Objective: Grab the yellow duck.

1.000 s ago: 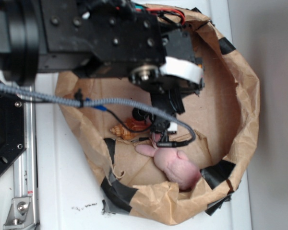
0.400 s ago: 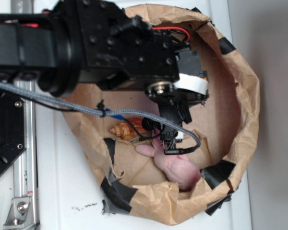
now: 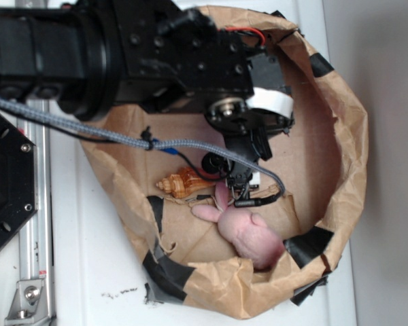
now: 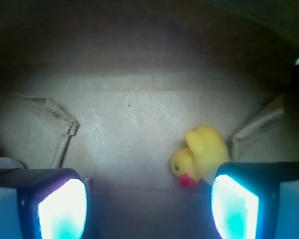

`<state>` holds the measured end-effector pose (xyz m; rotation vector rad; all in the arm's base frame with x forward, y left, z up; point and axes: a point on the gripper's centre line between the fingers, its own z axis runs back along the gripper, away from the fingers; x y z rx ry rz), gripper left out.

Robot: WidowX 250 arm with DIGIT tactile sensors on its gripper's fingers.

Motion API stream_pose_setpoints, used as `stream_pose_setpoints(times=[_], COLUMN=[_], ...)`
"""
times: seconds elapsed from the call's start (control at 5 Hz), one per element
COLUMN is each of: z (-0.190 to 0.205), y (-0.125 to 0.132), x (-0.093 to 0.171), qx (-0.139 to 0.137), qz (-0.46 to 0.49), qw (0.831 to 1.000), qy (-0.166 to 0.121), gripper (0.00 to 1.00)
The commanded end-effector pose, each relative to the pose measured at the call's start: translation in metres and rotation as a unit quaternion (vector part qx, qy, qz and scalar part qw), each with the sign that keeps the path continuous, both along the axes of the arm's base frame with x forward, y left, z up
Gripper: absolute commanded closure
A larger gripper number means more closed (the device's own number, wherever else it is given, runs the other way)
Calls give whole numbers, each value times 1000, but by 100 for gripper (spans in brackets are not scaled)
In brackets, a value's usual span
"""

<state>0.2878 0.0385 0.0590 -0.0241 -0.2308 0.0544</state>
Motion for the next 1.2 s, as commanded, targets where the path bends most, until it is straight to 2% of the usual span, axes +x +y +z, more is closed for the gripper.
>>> stream_pose_setpoints(times=[0.0, 0.6, 1.0], z=[10, 6, 2], y=[21, -1, -2], x=[5, 16, 19], qx=[7, 0, 3], qz=[32, 8, 5], qw=[999, 1000, 1000], qy=[-22, -20, -14], gripper=[0, 0, 0])
